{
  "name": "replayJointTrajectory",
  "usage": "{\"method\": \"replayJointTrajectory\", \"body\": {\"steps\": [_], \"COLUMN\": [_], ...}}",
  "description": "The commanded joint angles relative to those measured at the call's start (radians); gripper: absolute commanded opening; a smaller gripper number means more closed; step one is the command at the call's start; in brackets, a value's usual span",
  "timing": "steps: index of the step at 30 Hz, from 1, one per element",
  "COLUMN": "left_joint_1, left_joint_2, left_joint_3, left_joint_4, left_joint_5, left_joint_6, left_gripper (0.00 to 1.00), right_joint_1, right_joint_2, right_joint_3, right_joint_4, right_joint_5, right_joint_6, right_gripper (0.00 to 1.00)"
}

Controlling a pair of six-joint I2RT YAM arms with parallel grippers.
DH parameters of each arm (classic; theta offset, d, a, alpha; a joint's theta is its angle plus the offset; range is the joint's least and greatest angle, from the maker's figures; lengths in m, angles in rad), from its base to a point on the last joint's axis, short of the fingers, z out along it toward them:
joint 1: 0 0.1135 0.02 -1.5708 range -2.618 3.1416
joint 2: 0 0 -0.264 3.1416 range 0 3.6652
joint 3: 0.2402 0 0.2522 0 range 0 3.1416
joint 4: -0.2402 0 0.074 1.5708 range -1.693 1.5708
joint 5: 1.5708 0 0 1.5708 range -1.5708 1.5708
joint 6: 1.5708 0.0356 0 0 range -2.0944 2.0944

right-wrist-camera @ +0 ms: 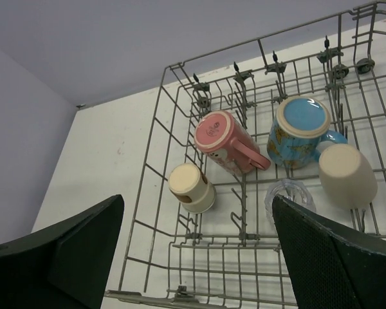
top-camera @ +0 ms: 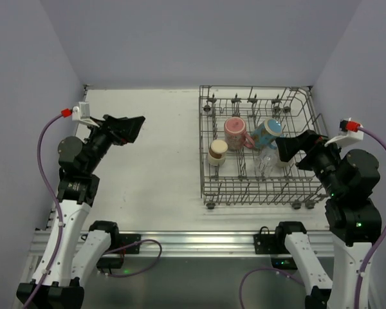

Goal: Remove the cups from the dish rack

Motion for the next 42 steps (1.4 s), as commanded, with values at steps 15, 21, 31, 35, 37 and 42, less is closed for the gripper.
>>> {"method": "replayJointTrajectory", "body": {"steps": [15,21,31,35,37,42], "left_joint_1": [0.005,0.005,0.005,0.006,0.007,0.005], "left_joint_2": [0.172,0.182,0.199,0.211,0.215,0.219], "left_joint_3": [0.157,0.159,0.165,0.159,0.155,0.152], "left_joint_4": [-0.346,-0.355,-0.371,-0.364,-0.363,-0.364], "left_joint_5": [-0.127,-0.114,-0.110,-0.096,-0.091,-0.087], "left_joint_6": [0.100,0.106,0.129,0.128,0.129,0.132], "left_gripper": [1.00,1.00,1.00,1.00,1.00,1.00], "right_joint_1": [0.186,0.266,0.380,0.414,0.437,0.470], "right_joint_2": [0.422,0.627,1.003,1.074,1.086,1.114], "right_joint_3": [0.206,0.289,0.459,0.458,0.456,0.446], "right_joint_4": [-0.133,-0.093,-0.146,-0.126,-0.122,-0.123], "right_joint_5": [0.110,0.063,0.105,0.113,0.118,0.153], "right_joint_6": [-0.054,-0.038,-0.045,-0.031,-0.028,-0.025], "right_gripper": [0.99,0.99,0.96,0.96,0.96,0.96]}}
